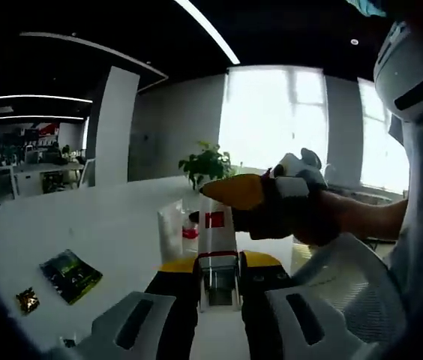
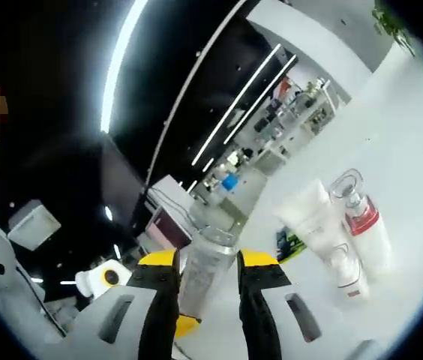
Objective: Arrange the skincare products in the storage area until every visible bottle or jar stands upright without overlapping.
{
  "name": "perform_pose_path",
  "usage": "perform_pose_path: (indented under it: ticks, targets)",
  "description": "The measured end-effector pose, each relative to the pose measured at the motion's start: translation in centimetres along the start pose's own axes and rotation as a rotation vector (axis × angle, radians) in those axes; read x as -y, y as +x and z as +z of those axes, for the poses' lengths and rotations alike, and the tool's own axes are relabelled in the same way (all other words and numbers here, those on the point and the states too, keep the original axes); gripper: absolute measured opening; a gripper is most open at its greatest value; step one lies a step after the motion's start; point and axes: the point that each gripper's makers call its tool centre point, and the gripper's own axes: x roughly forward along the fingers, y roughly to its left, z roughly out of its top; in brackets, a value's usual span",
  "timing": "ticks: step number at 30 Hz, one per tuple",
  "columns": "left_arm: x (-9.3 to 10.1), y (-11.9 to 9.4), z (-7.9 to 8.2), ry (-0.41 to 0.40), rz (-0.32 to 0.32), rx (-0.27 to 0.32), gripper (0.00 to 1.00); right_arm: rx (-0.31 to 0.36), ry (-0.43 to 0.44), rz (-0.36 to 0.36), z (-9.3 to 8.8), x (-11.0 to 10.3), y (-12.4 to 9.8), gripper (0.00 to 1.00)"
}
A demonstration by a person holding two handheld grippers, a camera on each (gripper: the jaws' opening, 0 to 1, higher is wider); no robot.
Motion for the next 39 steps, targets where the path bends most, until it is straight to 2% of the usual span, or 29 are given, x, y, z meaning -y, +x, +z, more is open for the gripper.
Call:
perform_pose_path:
  ticks: [4,6,7,15,20,24,31,34,35,39]
  targets:
    - [0.6,0.0,0.0,-0.022,-0.043,0.002,0.2,0.029,0.029,0.024,0.5,-0.4,-0.1,0.3]
    - [0.6,-0.1,0.2,-0.026,-0.045,0.016,0.19,0.041,0.05,0.058,0.9,-0.8,-0.3,0.29]
    - [0.7,-0.1,0.4,-0.054,-0.052,0.031,0.19,0.045,0.046,0.057,1.1,-0.7,-0.4,0.28]
    - [1.1,-0.1,0.5,-0.088,-0.086,0.039,0.19,0.024,0.058,0.099,1.0,-1.4,-0.6,0.26]
    - [1.2,-0.1,0.2,-0.074,-0.091,0.026,0.19,0.029,0.086,0.11,0.9,-1.8,-0.6,0.25]
    - [1.2,0.1,0.0,-0.072,-0.089,0.017,0.2,0.038,0.068,0.111,0.8,-2.1,-0.6,0.24]
    - [0.6,0.3,-0.1,-0.068,-0.053,0.027,0.23,0.053,0.063,0.086,1.1,-1.7,-0.6,0.23]
    - [0.4,0.4,-0.7,-0.115,-0.052,0.006,0.25,0.074,0.034,0.079,1.6,-1.7,-0.8,0.23]
    - [0.5,0.3,-0.6,-0.149,-0.054,0.016,0.26,0.08,0.032,0.079,1.9,-1.7,-0.9,0.23]
    - [0.0,0.3,-0.9,-0.368,-0.036,0.044,0.27,0.104,0.018,0.066,2.8,-1.2,-1.2,0.23]
